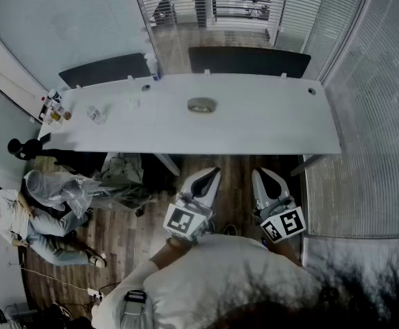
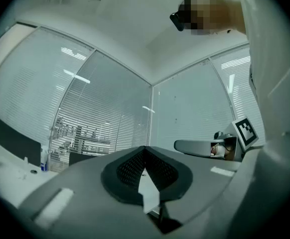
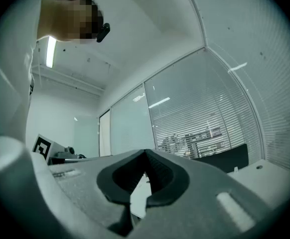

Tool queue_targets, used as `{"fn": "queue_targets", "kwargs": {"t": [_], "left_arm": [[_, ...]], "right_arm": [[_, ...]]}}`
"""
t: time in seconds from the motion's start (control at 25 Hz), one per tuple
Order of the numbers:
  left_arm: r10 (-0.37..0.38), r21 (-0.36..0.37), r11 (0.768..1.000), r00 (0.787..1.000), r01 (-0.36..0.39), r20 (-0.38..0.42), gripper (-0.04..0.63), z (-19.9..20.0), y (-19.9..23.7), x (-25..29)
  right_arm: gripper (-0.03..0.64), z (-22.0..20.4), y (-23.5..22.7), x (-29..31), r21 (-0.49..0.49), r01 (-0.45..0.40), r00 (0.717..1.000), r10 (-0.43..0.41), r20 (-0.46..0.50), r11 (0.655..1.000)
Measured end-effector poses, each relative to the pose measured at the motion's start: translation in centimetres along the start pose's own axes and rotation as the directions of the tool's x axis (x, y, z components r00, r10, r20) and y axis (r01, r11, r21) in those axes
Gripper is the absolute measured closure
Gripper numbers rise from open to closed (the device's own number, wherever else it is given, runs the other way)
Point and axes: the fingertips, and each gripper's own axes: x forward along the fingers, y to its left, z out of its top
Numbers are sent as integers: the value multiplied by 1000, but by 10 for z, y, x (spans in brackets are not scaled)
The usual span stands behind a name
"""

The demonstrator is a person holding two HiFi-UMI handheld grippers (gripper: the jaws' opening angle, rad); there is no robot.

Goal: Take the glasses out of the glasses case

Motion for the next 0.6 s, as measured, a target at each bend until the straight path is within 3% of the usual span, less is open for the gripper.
{"fn": "queue_targets", "kwargs": {"t": [0.6], "left_arm": [[-15,-19,1000,1000,15,1,595,1,-6,2]], "right_arm": [[618,1,6,3,17,-18,1000,18,8,1000]]}}
